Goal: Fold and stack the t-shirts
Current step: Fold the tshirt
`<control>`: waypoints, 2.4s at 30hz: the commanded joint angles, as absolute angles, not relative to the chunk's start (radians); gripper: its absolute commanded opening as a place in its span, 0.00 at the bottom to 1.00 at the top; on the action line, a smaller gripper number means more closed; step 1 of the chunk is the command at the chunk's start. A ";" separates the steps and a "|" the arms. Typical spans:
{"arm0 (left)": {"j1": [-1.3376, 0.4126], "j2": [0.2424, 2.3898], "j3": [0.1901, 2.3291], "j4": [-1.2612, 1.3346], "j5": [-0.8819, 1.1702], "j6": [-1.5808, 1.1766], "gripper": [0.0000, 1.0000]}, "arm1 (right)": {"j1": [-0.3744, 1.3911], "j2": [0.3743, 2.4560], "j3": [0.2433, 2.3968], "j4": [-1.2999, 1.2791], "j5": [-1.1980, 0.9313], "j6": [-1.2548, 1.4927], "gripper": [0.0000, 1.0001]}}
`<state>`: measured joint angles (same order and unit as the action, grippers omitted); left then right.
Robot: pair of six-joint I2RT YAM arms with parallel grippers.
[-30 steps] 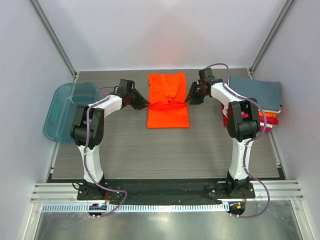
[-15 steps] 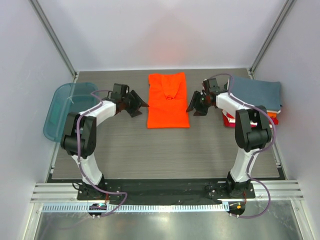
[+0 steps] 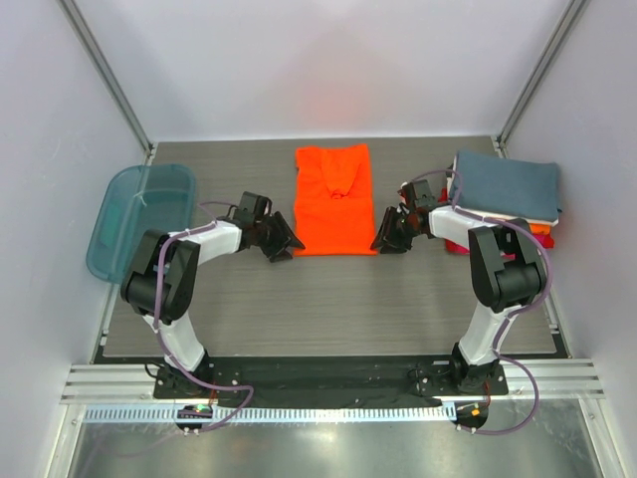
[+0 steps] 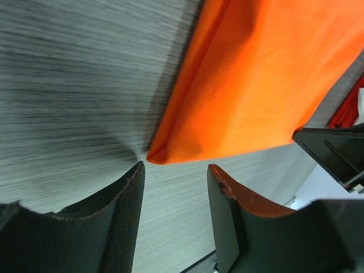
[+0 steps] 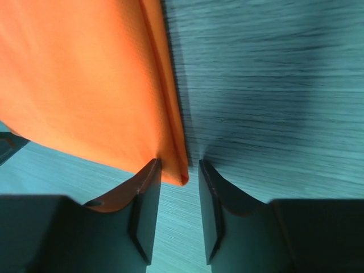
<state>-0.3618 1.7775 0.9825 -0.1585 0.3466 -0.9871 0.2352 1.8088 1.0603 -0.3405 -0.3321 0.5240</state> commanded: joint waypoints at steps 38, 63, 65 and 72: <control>-0.368 1.640 0.951 -0.215 0.267 -0.913 0.00 | 0.268 1.645 0.982 -0.333 -0.347 0.523 0.01; -0.561 0.970 0.627 -0.387 0.241 -1.083 0.00 | 0.321 0.996 0.727 -0.594 -0.344 0.571 0.01; -0.581 0.916 0.612 -0.391 0.239 -1.103 0.00 | 0.319 0.967 0.724 -0.615 -0.334 0.572 0.01; -0.586 0.871 0.647 -0.422 0.216 -1.137 0.00 | 0.321 0.985 0.768 -0.640 -0.261 0.549 0.01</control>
<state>-0.5850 0.8730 0.6113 -0.3973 0.2432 -1.1168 0.3187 0.9699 0.7269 -0.6205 -0.3244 0.5564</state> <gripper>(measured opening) 0.006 0.039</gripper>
